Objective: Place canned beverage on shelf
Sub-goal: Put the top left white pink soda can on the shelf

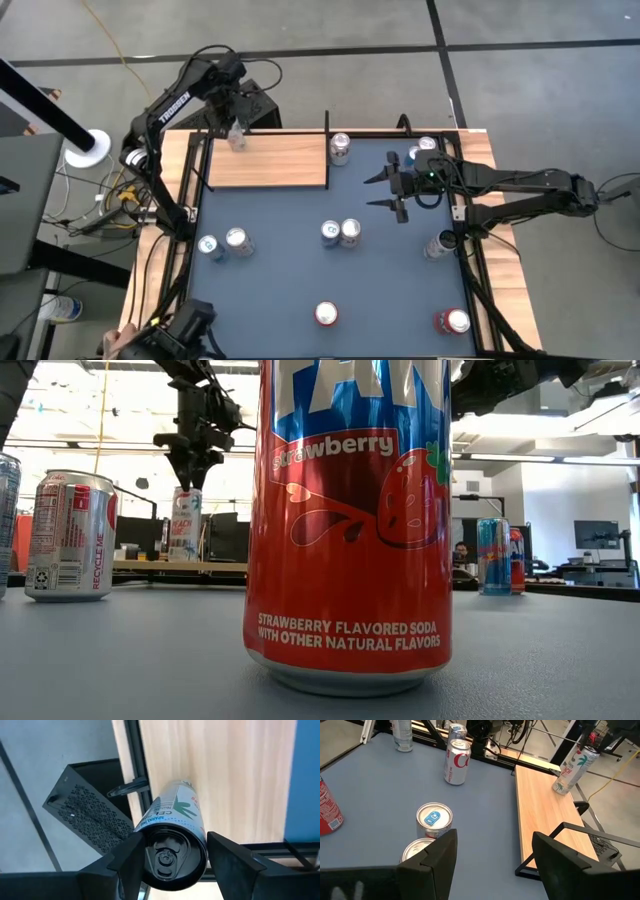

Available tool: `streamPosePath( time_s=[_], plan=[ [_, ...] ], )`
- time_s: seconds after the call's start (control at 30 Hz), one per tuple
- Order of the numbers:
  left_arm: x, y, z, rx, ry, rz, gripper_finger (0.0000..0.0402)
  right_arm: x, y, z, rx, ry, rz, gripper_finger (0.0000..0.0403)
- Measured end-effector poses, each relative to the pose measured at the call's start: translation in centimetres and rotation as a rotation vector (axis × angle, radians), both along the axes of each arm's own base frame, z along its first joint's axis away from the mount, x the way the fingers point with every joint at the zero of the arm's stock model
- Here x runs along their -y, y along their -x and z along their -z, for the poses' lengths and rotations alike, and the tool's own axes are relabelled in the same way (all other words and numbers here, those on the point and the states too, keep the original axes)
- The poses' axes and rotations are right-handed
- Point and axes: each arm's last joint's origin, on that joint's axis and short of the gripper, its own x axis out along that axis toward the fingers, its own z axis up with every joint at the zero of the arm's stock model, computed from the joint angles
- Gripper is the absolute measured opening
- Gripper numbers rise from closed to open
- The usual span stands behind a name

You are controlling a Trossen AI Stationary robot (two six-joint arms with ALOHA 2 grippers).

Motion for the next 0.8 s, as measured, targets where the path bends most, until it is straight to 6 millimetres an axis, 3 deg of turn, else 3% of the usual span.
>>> streamPosePath(
  time_s=[0.8],
  plan=[
    [-0.29, 0.96, -0.42, -0.022, -0.036, -0.024, 0.0193, 0.13, 0.01, -0.03, 0.003, -0.008, 0.01, 0.0249]
  ],
)
